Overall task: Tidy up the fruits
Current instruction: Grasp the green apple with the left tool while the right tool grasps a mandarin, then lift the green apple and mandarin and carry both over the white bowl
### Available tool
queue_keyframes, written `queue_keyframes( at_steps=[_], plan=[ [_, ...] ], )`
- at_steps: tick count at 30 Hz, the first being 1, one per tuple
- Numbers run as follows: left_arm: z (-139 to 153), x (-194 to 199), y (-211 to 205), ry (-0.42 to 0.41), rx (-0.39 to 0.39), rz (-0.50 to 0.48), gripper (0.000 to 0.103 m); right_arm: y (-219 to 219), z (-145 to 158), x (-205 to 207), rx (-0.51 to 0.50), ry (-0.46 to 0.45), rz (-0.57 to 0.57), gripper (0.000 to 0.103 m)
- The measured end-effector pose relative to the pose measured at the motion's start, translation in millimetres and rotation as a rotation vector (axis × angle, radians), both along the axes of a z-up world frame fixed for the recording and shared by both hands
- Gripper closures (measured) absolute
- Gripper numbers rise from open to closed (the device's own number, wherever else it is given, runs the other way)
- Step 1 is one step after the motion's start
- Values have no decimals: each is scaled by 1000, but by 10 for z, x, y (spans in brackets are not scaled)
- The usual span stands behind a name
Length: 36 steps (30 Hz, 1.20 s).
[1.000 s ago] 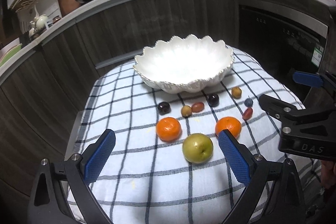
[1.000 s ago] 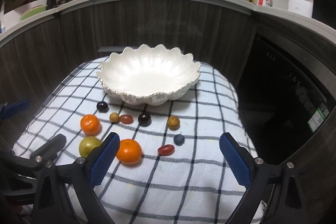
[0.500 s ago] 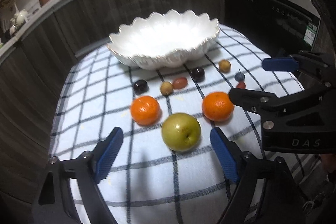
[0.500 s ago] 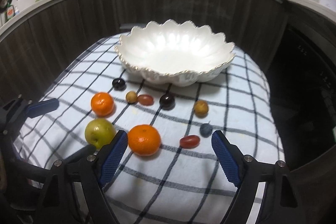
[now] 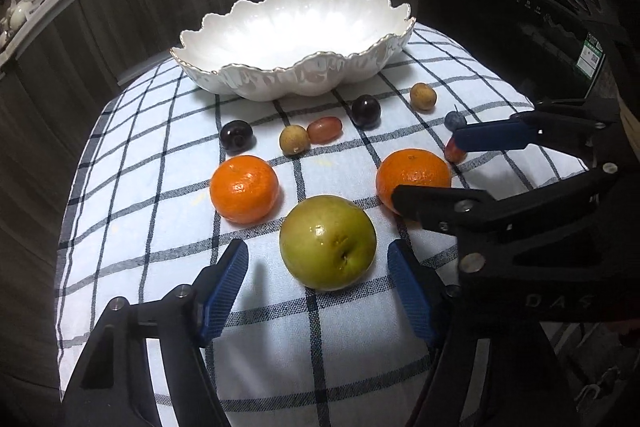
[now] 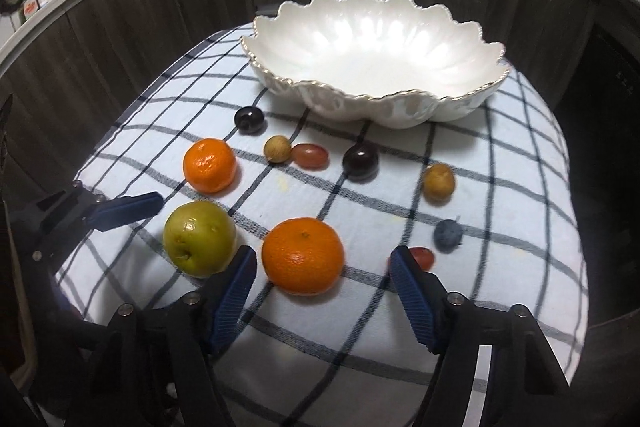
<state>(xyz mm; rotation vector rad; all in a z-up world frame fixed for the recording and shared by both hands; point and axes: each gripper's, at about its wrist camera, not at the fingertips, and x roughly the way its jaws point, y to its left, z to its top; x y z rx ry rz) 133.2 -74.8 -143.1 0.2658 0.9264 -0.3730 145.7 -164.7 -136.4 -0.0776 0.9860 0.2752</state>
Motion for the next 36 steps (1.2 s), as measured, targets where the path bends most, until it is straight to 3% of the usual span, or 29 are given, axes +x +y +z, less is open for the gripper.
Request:
queue_keyframes(
  at_steps=[3,8,10,22,36],
  plan=[
    [-32,33,13,19,-14,-2,43,37,-54,44,10,19,9,41],
    [-43,48,39,24,-33,2,47,65,-138,114,47,65,8,49],
    [-36,41,29,24,-42,-8,54,60,-175,137,67,84,1,54],
    [46,-5,81,-1,-45,13,55,39,-132,57,80,65,-32,56],
    [323,-73,129,-49,-56,48,55,18,271,-50,81,-30,-77,56]
  ],
)
